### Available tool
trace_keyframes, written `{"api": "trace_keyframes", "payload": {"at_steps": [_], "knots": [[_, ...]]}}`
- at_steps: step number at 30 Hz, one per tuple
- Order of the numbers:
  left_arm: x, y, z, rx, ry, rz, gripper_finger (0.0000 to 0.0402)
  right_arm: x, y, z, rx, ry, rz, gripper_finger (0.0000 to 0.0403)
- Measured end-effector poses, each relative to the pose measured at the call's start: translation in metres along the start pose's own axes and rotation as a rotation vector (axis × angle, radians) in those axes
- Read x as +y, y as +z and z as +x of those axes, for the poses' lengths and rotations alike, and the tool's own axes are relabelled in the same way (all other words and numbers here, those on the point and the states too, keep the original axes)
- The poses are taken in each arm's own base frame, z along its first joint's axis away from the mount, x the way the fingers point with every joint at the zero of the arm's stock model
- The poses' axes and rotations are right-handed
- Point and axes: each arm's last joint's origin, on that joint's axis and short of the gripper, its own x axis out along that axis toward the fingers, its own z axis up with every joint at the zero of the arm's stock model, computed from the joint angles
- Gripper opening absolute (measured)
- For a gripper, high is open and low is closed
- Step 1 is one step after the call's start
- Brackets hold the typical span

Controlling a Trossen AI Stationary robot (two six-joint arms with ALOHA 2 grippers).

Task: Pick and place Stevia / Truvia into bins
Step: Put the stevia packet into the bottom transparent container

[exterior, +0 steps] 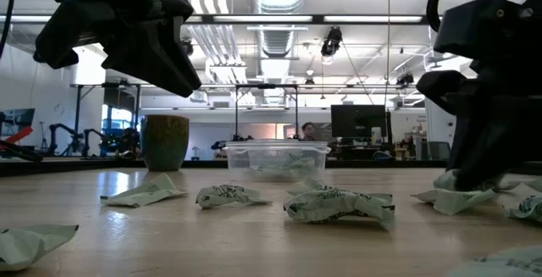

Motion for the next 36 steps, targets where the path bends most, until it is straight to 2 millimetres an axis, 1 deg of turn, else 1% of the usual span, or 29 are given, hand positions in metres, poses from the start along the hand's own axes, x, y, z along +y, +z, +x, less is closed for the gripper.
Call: {"api": "trace_keyframes", "payload": {"at_steps": [3, 7, 11, 14, 17, 19, 24, 26, 30, 36], "knots": [[0.000, 0.000, 0.000, 0.000, 0.000, 0.000, 0.0093, -0.001, 0.001, -0.002, -0.017, -0.024, -0.004, 0.0028], [0.000, 0.000, 0.000, 0.000, 0.000, 0.001, 0.0093, -0.003, 0.007, -0.004, -0.081, -0.105, -0.062, 0.0028], [0.000, 0.000, 0.000, 0.000, 0.000, 0.001, 0.0093, -0.007, 0.024, -0.006, -0.168, -0.196, -0.139, 0.0028], [0.000, 0.000, 0.000, 0.001, 0.000, 0.002, 0.0093, -0.017, 0.039, -0.004, -0.212, -0.253, -0.190, 0.0028], [0.000, 0.000, 0.000, 0.001, 0.000, 0.002, 0.0093, -0.033, 0.055, -0.001, -0.245, -0.294, -0.202, 0.0028], [0.000, 0.000, 0.000, 0.002, 0.000, 0.003, 0.0093, -0.047, 0.063, 0.003, -0.243, -0.326, -0.194, 0.0028], [0.000, -0.002, 0.000, 0.018, 0.000, 0.014, 0.0093, -0.086, 0.075, 0.013, -0.214, -0.391, -0.155, 0.0028], [0.000, -0.003, 0.000, 0.022, 0.001, 0.017, 0.0093, -0.100, 0.078, 0.018, -0.219, -0.371, -0.137, 0.0028], [0.000, -0.002, 0.000, 0.022, 0.001, 0.017, 0.0093, -0.127, 0.083, 0.025, -0.274, -0.248, -0.089, 0.0028], [0.000, -0.002, 0.000, 0.022, 0.000, 0.017, 0.0093, -0.153, 0.085, 0.030, -0.314, -0.182, -0.033, 0.0028]]}}
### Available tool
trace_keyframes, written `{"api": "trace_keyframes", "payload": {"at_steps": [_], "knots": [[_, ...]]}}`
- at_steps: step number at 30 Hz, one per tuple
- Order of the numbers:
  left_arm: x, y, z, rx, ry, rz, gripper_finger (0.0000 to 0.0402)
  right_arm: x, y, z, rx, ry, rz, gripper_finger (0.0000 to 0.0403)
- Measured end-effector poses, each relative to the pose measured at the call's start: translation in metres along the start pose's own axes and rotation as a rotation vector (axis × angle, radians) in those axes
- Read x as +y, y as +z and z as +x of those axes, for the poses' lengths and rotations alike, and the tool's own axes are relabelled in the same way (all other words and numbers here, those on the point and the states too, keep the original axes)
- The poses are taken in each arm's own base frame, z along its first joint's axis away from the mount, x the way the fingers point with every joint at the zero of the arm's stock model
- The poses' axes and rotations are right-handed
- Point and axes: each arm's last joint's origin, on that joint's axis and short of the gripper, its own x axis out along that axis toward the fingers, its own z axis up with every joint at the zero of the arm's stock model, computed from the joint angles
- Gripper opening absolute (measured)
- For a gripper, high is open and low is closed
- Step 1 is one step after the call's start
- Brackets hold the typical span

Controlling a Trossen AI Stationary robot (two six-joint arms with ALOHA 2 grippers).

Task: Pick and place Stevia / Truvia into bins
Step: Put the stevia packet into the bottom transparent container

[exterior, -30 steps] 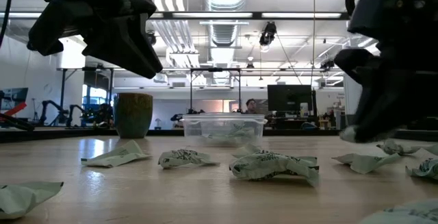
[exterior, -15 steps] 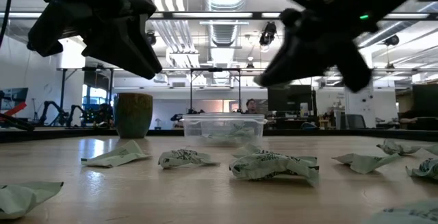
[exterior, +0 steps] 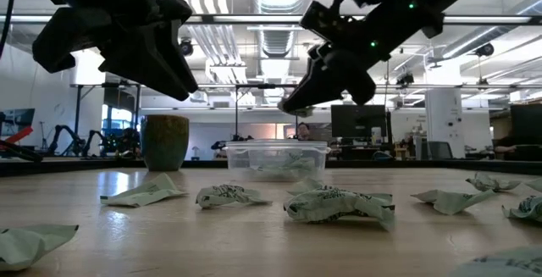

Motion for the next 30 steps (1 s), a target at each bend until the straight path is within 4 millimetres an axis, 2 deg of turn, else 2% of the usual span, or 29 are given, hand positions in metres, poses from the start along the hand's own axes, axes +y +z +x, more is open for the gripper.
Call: {"api": "trace_keyframes", "payload": {"at_steps": [5, 13, 24, 30], "knots": [[0.0000, -0.0001, 0.0000, 0.000, 0.000, 0.000, 0.0093, -0.0100, -0.0019, 0.0039, -0.015, 0.047, 0.036, 0.0028], [-0.0001, -0.0003, 0.0001, 0.000, 0.000, 0.000, 0.0093, -0.0124, -0.0011, 0.0044, -0.027, 0.041, 0.057, 0.0034], [-0.0005, -0.0011, 0.0005, 0.002, -0.005, -0.023, 0.0093, -0.0128, -0.0017, 0.0046, -0.021, 0.034, 0.068, 0.0113], [-0.0065, -0.0076, 0.0032, 0.020, -0.142, -0.051, 0.0093, -0.0083, -0.0041, 0.0034, 0.010, 0.051, 0.049, 0.0131]]}}
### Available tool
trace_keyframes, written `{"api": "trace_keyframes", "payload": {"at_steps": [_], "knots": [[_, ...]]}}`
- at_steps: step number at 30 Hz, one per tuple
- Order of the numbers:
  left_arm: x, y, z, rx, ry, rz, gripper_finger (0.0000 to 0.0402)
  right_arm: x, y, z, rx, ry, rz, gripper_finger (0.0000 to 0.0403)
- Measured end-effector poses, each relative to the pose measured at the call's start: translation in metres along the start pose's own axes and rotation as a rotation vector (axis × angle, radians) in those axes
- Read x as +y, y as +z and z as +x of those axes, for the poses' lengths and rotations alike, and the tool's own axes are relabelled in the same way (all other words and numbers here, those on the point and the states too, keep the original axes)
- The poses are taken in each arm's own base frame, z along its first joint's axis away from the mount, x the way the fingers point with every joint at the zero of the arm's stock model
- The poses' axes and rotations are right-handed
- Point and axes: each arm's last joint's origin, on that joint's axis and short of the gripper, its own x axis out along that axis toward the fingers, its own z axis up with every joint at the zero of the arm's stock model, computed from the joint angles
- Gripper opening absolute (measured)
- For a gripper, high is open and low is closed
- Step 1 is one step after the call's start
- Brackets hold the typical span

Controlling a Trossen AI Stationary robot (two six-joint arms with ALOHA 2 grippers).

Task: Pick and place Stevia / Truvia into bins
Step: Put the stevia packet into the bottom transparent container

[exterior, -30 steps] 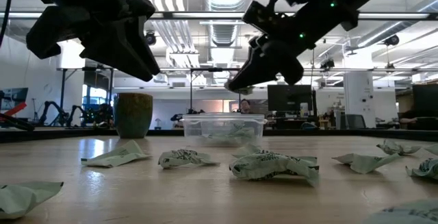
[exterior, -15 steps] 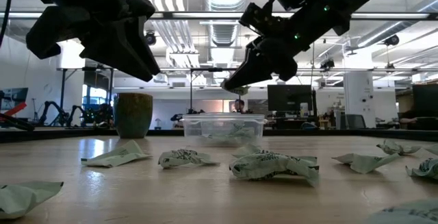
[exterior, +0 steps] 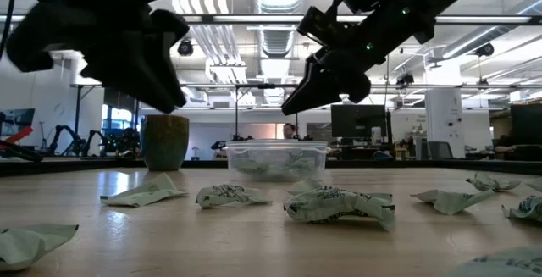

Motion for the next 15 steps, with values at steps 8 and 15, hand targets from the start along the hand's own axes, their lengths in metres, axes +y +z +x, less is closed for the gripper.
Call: {"api": "trace_keyframes", "payload": {"at_steps": [8, 15], "knots": [[-0.006, -0.006, 0.008, -0.072, -0.085, -0.056, 0.0093, 0.012, -0.003, -0.013, 0.082, 0.049, -0.023, 0.0124], [-0.016, -0.010, 0.017, -0.225, -0.256, -0.123, 0.0093, 0.017, 0.001, -0.025, 0.078, 0.069, -0.012, 0.0112]]}}
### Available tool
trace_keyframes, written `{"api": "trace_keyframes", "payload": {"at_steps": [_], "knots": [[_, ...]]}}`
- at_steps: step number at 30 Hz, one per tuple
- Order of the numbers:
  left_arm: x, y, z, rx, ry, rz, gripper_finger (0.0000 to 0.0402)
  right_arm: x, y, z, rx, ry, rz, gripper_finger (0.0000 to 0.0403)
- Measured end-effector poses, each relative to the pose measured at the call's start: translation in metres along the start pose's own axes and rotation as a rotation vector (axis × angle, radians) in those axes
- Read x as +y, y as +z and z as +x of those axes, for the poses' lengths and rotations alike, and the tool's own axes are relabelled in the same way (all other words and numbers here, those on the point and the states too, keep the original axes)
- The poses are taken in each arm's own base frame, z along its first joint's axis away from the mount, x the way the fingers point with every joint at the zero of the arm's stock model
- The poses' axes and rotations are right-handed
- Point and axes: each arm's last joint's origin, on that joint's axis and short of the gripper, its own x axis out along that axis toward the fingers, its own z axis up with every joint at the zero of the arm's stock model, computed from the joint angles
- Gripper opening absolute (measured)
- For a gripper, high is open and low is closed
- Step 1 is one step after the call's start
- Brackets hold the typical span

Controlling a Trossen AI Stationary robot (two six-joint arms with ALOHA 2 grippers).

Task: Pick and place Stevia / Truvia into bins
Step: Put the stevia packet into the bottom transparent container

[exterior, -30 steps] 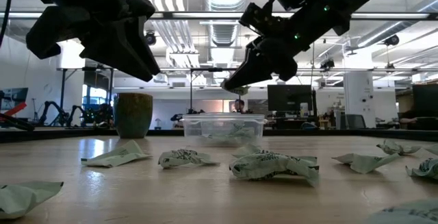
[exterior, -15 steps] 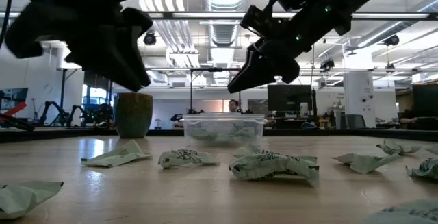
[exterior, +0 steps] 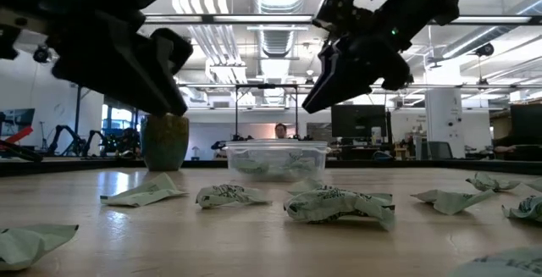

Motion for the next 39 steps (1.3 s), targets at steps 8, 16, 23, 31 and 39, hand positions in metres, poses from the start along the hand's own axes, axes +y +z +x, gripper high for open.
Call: {"api": "trace_keyframes", "payload": {"at_steps": [8, 16, 23, 31, 39], "knots": [[0.003, -0.015, 0.010, 0.058, 0.023, -0.009, 0.0093, 0.003, 0.001, -0.003, -0.006, 0.007, -0.003, 0.0103], [0.008, -0.018, 0.024, 0.063, 0.032, -0.029, 0.0093, 0.003, 0.001, -0.003, -0.005, 0.008, -0.003, 0.0102], [0.011, -0.023, 0.032, 0.096, -0.048, -0.063, 0.0093, 0.003, 0.001, -0.002, -0.003, 0.008, 0.004, 0.0097], [0.013, -0.029, 0.039, 0.126, -0.062, -0.077, 0.0093, 0.003, 0.001, -0.002, -0.003, 0.008, 0.004, 0.0095], [0.014, -0.029, 0.040, 0.131, -0.067, -0.080, 0.0093, 0.003, 0.001, -0.002, -0.003, 0.009, 0.004, 0.0094]]}}
